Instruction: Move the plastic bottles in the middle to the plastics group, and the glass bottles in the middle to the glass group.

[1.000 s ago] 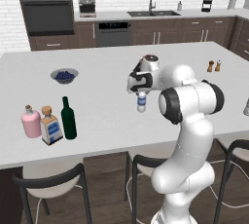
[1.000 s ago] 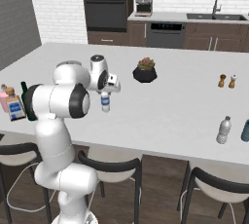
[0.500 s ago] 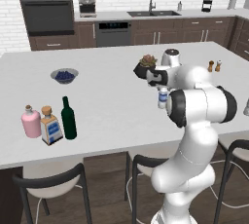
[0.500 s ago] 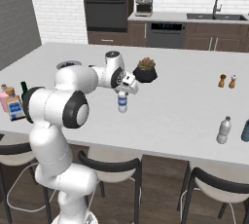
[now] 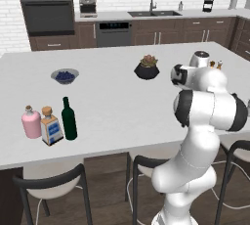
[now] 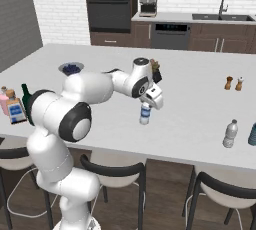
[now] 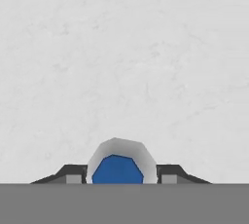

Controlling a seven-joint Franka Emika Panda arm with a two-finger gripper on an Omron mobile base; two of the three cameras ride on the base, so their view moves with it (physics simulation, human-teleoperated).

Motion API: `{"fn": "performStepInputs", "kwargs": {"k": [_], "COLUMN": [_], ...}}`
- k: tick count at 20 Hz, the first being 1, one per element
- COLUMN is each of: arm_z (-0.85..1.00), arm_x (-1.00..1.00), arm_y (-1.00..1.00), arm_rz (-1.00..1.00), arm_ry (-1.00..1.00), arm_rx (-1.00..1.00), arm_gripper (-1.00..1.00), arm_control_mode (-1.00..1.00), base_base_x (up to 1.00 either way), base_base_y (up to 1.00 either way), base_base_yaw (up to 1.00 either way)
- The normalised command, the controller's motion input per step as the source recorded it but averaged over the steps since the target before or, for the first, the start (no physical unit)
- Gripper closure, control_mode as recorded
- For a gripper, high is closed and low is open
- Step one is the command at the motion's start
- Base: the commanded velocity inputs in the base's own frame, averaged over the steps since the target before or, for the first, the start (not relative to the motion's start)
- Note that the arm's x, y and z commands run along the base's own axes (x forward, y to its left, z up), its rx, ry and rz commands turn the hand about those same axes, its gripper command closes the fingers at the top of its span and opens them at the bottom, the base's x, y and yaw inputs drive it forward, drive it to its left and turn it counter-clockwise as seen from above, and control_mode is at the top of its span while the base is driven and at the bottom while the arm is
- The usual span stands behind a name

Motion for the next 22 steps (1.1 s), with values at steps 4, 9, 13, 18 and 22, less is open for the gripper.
{"fn": "performStepInputs", "kwargs": {"k": [4,9,13,18,22], "arm_z": [0.09,0.07,-0.01,0.00,0.00], "arm_x": [-0.46,-0.16,-0.24,-0.11,0.00], "arm_y": [-1.00,-0.92,-0.63,-0.47,-0.42], "arm_rz": [-0.28,-0.24,-0.12,-0.08,-0.07], "arm_ry": [0.00,0.00,-0.01,-0.01,0.00], "arm_rx": [0.13,0.07,-0.02,-0.16,-0.16], "arm_gripper": [1.00,1.00,1.00,1.00,1.00], "arm_control_mode": [-1.00,-1.00,-1.00,-1.00,-1.00], "base_base_x": [0.00,0.00,0.00,0.00,0.00], "base_base_y": [0.00,0.00,0.00,0.00,0.00], "base_base_yaw": [0.00,0.00,0.00,0.00,0.00]}}
